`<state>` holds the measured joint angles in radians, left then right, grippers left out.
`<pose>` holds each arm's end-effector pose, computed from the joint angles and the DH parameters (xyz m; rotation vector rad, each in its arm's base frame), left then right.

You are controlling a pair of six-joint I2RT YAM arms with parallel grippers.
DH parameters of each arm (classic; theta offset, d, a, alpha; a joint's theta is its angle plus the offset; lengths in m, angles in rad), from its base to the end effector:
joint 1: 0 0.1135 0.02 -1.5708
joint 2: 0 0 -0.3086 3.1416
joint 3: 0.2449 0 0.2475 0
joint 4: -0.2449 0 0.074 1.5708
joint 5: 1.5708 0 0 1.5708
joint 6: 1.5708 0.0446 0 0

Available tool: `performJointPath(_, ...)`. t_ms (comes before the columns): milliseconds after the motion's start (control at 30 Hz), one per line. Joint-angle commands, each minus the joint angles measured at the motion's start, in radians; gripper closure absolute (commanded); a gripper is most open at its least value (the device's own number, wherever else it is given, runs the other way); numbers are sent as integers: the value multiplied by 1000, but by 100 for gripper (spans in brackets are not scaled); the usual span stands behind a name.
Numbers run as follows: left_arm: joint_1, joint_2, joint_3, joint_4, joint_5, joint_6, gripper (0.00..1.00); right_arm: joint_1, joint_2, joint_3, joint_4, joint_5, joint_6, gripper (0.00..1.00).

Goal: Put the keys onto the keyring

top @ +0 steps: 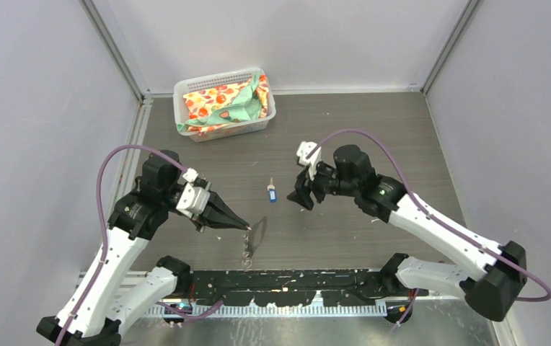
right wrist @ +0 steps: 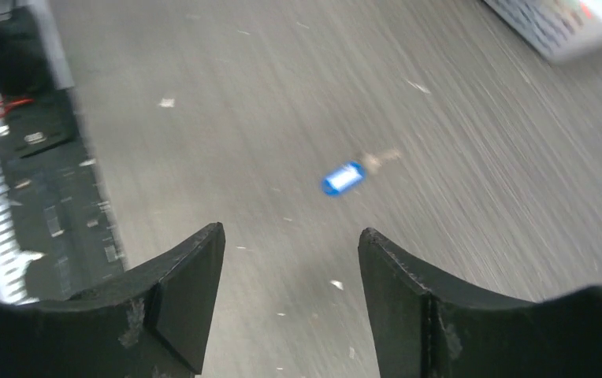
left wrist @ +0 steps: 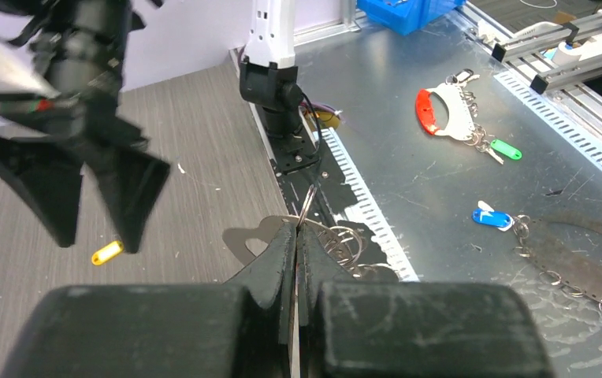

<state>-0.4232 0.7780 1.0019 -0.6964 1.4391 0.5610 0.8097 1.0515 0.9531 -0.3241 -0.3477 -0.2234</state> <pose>0.0658 -0.0781 0.4056 1.5125 1.0050 -1.3316 0.1390 0.1679 0.3700 -1.2010 1.6484 0.7195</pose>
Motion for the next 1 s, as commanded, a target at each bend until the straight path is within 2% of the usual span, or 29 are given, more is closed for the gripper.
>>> performJointPath(0, 4, -12, 42, -51, -2, 31, 100, -184, 65, -78, 298, -45, 199, 30)
performJointPath(167, 4, -14, 34, -27, 3, 10, 100, -189, 225, -118, 448, -27, 174, 29)
performJointPath(400, 4, -21, 40, 18, 4, -57, 100, -88, 515, 28, 361, 8, -114, 36)
performJointPath(567, 4, -29, 37, 30, 4, -80, 100, -79, 660, 102, 403, -16, -156, 36)
performJointPath(700, 4, -36, 36, 39, 4, -98, 100, -74, 761, 165, 372, -31, -197, 37)
performJointPath(967, 4, -38, 34, 44, 1, -110, 100, -58, 867, 211, 305, -3, -268, 42)
